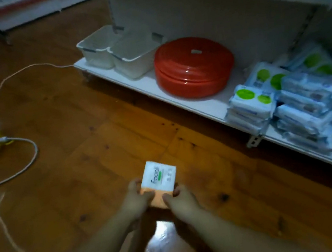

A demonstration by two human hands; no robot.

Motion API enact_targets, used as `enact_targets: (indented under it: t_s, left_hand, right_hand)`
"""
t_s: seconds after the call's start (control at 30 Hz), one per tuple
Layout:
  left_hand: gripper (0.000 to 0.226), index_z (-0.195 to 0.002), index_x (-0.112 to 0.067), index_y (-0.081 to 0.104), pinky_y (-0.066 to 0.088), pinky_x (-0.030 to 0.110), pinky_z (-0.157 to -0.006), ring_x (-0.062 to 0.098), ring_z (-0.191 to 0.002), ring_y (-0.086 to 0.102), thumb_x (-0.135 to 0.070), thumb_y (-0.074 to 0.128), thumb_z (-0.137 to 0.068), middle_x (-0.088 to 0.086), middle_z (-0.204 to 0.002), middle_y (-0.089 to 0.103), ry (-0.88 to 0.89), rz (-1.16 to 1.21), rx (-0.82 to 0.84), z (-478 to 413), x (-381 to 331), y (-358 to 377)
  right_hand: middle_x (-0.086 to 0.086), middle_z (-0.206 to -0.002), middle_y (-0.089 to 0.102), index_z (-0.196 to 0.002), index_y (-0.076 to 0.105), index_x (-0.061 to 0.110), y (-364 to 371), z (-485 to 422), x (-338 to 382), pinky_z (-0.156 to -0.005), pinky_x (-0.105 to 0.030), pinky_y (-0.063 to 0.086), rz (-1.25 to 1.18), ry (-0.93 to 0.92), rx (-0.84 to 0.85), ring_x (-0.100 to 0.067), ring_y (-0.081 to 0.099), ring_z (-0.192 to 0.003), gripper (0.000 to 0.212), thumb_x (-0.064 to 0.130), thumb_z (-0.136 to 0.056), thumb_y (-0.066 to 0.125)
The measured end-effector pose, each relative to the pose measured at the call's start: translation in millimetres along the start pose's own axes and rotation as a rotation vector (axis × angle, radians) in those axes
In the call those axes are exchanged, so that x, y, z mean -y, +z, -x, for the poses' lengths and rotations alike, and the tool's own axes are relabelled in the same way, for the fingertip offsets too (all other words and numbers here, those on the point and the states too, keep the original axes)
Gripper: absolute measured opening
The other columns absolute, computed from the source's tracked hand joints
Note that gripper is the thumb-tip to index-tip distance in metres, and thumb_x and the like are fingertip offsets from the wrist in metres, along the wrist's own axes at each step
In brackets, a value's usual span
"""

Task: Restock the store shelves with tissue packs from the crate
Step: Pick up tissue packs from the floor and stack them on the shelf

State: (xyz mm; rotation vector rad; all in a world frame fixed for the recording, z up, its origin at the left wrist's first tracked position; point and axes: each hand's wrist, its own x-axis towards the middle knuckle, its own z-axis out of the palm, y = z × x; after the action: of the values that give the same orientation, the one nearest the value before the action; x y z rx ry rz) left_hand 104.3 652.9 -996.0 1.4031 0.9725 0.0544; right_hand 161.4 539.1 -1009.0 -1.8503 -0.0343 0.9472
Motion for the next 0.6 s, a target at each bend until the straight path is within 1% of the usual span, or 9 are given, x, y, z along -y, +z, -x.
enact_targets:
  t_s: [0.07, 0.13, 0.2, 0.27, 0.3, 0.37, 0.47, 0.53, 0.6]
  left_hand:
    - [0.036, -0.114, -0.02, 0.046, 0.053, 0.034, -0.064, 0.02, -0.076, 0.06, 0.006, 0.051, -0.089, 0.006, -0.094, 0.06, 0.081, 0.026, 0.087, 2, -44, 25]
    - [0.033, -0.106, -0.025, 0.053, 0.054, 0.043, -0.076, 0.02, -0.081, 0.062, 0.004, 0.048, -0.091, 0.002, -0.095, 0.06, 0.228, -0.021, 0.21, 13, -104, 55]
    - [0.033, -0.1, -0.03, 0.055, 0.052, 0.044, -0.084, 0.017, -0.085, 0.062, 0.002, 0.048, -0.092, -0.003, -0.095, 0.061, 0.371, -0.038, 0.279, 29, -158, 91]
    - [0.03, -0.105, -0.03, 0.051, 0.052, 0.036, -0.082, 0.011, -0.088, 0.059, -0.004, 0.054, -0.091, -0.01, -0.097, 0.056, 0.527, -0.025, 0.257, 55, -204, 125]
    - [0.032, -0.105, -0.03, 0.047, 0.052, 0.032, -0.081, 0.008, -0.088, 0.058, -0.005, 0.059, -0.088, -0.013, -0.097, 0.053, 0.62, 0.006, 0.214, 70, -230, 150]
    - [0.038, -0.094, -0.03, 0.041, 0.052, 0.021, -0.072, 0.002, -0.081, 0.057, -0.005, 0.066, -0.082, -0.011, -0.095, 0.05, 0.749, 0.118, 0.176, 102, -271, 199]
    - [0.034, -0.09, -0.024, 0.042, 0.048, 0.007, -0.057, -0.005, -0.068, 0.058, -0.005, 0.068, -0.08, -0.007, -0.088, 0.055, 0.823, 0.194, 0.288, 150, -314, 269]
    - [0.034, -0.093, -0.026, 0.043, 0.052, 0.011, -0.059, -0.005, -0.076, 0.061, -0.007, 0.068, -0.081, -0.008, -0.095, 0.059, 0.84, 0.184, 0.412, 184, -341, 321]
    - [0.039, -0.094, -0.032, 0.042, 0.056, 0.017, -0.063, 0.001, -0.089, 0.062, -0.004, 0.067, -0.081, -0.015, -0.105, 0.056, 0.869, 0.197, 0.481, 204, -357, 346]
  right_hand:
    - [-0.007, -0.122, 0.06, -0.116, 0.04, 0.022, -52, -8, 37, -0.081, -0.026, 0.053, -0.05, -0.147, -0.069, -0.016, 0.059, -0.097, 0.045, 0.004, -0.084, 0.064]
    - [-0.006, -0.125, 0.056, -0.142, 0.026, 0.027, -110, 0, 79, -0.08, -0.023, 0.052, -0.057, -0.29, -0.103, -0.016, 0.06, -0.102, 0.076, -0.002, -0.082, 0.064]
    - [0.001, -0.113, 0.059, -0.134, 0.036, 0.031, -172, 25, 120, -0.072, -0.012, 0.051, -0.028, -0.439, -0.151, -0.014, 0.062, -0.097, 0.066, -0.002, -0.084, 0.063]
    - [0.009, -0.102, 0.064, -0.118, 0.046, 0.034, -223, 56, 148, -0.076, -0.019, 0.055, -0.009, -0.569, -0.217, -0.01, 0.064, -0.092, 0.047, 0.001, -0.087, 0.061]
    - [0.012, -0.101, 0.064, -0.116, 0.046, 0.035, -253, 75, 161, -0.077, -0.025, 0.057, -0.037, -0.632, -0.276, -0.006, 0.064, -0.089, 0.045, 0.002, -0.088, 0.06]
    - [0.016, -0.101, 0.063, -0.117, 0.045, 0.036, -307, 112, 179, -0.071, -0.025, 0.058, -0.109, -0.756, -0.422, 0.002, 0.064, -0.084, 0.046, 0.001, -0.09, 0.058]
    - [0.014, -0.102, 0.064, -0.113, 0.046, 0.04, -375, 164, 198, -0.064, -0.015, 0.052, -0.21, -0.884, -0.62, 0.004, 0.065, -0.082, 0.045, 0.001, -0.091, 0.056]
    - [0.013, -0.105, 0.065, -0.118, 0.047, 0.039, -422, 198, 204, -0.066, -0.014, 0.052, -0.26, -0.906, -0.765, 0.003, 0.065, -0.084, 0.046, 0.002, -0.091, 0.055]
    - [0.014, -0.109, 0.065, -0.129, 0.044, 0.034, -444, 216, 208, -0.069, -0.015, 0.054, -0.264, -0.889, -0.802, 0.005, 0.064, -0.089, 0.048, 0.004, -0.093, 0.053]
